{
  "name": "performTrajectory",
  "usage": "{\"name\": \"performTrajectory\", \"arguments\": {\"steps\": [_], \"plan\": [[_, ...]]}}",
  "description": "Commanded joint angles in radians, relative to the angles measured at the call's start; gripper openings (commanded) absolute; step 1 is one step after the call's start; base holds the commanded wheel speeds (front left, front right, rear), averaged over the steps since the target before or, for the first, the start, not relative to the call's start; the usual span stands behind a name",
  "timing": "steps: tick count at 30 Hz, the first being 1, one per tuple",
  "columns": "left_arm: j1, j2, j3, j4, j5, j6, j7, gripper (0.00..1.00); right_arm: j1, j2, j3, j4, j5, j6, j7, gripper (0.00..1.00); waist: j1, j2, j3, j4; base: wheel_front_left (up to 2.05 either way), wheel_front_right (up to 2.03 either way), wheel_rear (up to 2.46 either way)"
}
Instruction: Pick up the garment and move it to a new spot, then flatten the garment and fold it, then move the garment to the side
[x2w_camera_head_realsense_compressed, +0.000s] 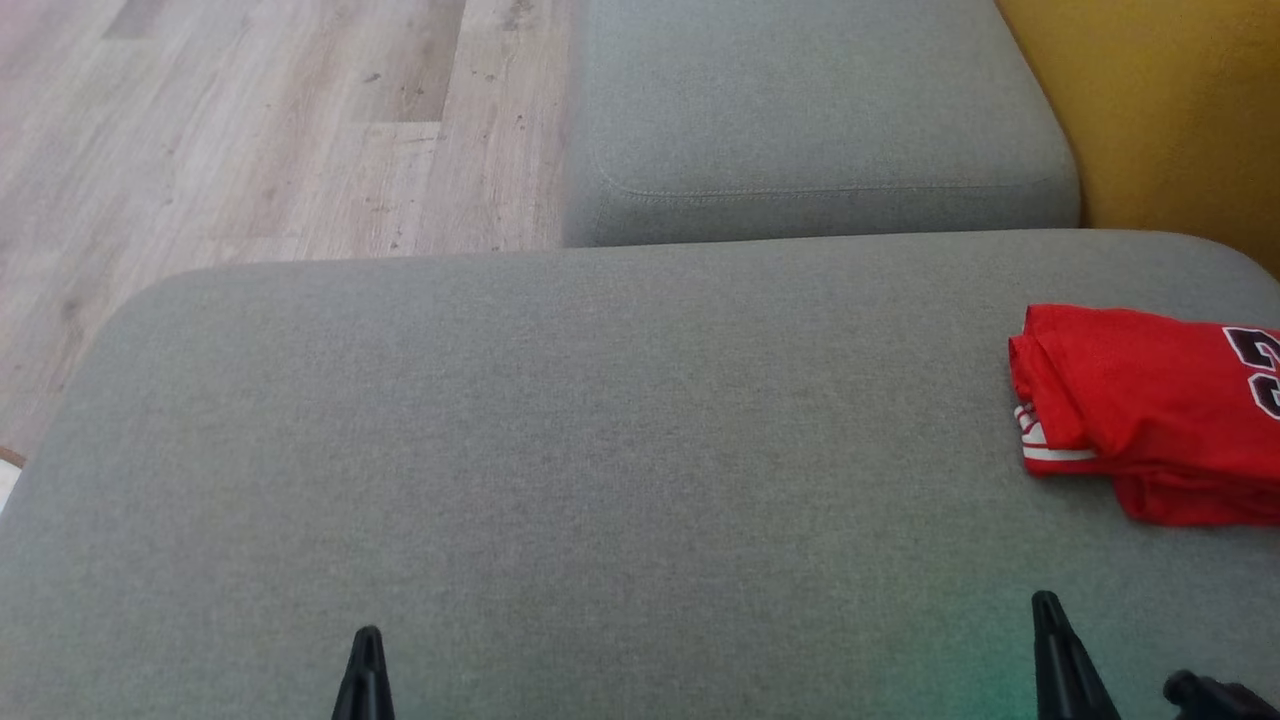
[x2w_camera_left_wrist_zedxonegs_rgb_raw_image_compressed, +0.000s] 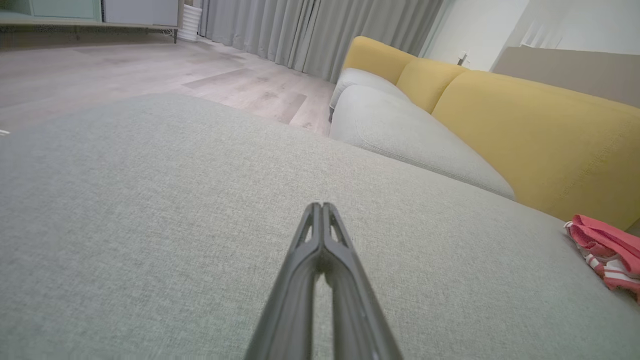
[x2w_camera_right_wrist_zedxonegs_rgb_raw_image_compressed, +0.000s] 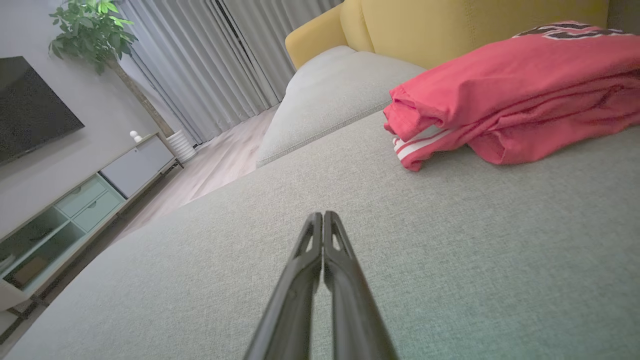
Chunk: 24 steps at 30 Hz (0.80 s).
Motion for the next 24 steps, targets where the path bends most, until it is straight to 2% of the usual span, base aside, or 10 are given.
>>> {"name": "performTrajectory", "arguments": {"steps": [1, 24], "plan": [[-0.052, 0.012, 0.018, -0.024, -0.033, -0.005, 0.006, 0.0, -0.057, -0.016, -0.002, -0.028, 0.033, 0.0, 0.005, 0.0, -0.0001, -0.0001, 0.002, -0.001, 0.0, 0.0, 0.0], [-0.127, 0.02, 0.069, 0.004, -0.321, -0.047, 0.064, 0.0, -0.132, -0.024, -0.022, -0.012, 0.308, 0.0, 0.064, 0.0, -0.0001, -0.0001, 0.028, -0.014, 0.0, 0.0, 0.0]]}}
